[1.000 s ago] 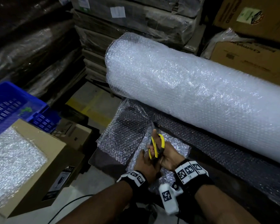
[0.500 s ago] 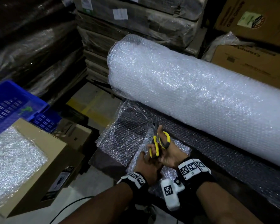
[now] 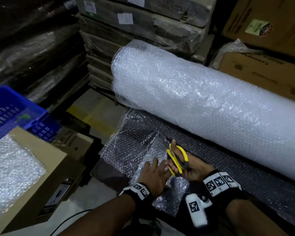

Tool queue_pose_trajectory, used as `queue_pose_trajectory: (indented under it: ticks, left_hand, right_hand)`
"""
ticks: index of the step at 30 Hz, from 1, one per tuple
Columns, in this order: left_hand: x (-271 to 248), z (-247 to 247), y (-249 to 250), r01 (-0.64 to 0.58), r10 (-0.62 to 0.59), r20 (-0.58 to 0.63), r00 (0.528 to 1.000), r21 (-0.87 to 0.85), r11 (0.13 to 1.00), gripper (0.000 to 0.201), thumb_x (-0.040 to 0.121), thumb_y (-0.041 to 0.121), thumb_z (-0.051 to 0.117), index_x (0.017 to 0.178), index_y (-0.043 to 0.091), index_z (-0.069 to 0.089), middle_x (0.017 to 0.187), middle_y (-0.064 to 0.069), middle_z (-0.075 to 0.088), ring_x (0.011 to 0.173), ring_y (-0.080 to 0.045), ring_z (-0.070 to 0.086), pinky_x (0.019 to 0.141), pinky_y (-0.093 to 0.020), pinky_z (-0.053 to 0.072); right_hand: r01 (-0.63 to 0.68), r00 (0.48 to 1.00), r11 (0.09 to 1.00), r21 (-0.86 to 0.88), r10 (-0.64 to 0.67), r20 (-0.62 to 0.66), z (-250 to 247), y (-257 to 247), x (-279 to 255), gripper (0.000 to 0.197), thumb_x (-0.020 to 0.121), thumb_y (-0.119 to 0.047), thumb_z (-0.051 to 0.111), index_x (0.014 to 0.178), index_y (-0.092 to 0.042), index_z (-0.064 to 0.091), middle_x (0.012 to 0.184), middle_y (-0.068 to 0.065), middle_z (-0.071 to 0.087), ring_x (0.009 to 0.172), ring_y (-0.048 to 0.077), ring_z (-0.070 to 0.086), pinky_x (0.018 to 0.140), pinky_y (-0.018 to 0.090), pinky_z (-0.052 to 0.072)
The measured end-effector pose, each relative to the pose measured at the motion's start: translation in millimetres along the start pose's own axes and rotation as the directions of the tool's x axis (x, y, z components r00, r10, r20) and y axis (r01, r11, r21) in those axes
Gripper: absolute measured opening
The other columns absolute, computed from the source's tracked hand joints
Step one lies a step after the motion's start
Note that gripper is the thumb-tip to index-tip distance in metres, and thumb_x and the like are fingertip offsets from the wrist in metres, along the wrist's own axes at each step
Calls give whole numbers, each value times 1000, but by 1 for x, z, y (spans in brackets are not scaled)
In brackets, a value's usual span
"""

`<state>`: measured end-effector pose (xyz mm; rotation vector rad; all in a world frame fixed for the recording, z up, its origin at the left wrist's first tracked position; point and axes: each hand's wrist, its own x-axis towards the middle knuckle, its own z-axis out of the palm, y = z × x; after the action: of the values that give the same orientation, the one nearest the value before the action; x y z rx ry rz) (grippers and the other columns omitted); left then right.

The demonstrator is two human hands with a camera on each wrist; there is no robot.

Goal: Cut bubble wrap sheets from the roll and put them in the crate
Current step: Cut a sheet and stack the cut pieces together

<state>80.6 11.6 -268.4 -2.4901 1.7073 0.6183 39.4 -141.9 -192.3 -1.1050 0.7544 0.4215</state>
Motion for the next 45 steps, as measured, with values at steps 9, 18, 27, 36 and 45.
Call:
queue_pose_trajectory:
  ticks: [9,18,27,36,45]
  left_hand:
    - [3,-12,-10,-94,106,-80,991,137,986,54,83,50,59,128,21,50,136,-12,50,124,-38,44,94,-54,43]
    - [43,-26,8,52,-52,-21,998,13,999,97,82,59,68,155,31,12,163,-3,11,142,-37,19,105,-56,31]
    - [31,-23,20,189,-189,3,982,31,982,93,78,69,65,152,38,20,157,-10,18,140,-44,19,106,-69,22]
    - [17,-14,22,205,-205,50,977,5,979,87,81,65,65,149,33,21,158,-11,11,145,-45,9,110,-73,14]
    - [3,-13,16,205,-205,-48,978,-1,979,76,83,64,64,142,33,28,152,-11,27,140,-43,25,106,-70,28]
  right_hand:
    - [-150,982,969,-196,123,-145,-23,-11,-30,68,75,-80,56,78,-12,51,70,12,50,54,21,49,51,27,44]
    - [-90,981,612,-786,-84,-178,-76,-23,-17,84,59,-90,66,75,-7,67,66,15,66,50,23,57,48,36,48]
    - [-115,990,52,-992,-72,-119,-101,-62,3,95,57,-96,48,78,-7,73,80,11,75,71,23,68,73,32,53]
    - [-66,990,276,-959,141,-28,-105,-68,29,95,55,-91,67,74,2,70,68,16,71,56,30,67,57,35,57]
    - [-105,986,423,-900,164,-38,-101,-69,33,74,68,-76,73,71,-3,67,63,12,67,47,23,57,47,27,48]
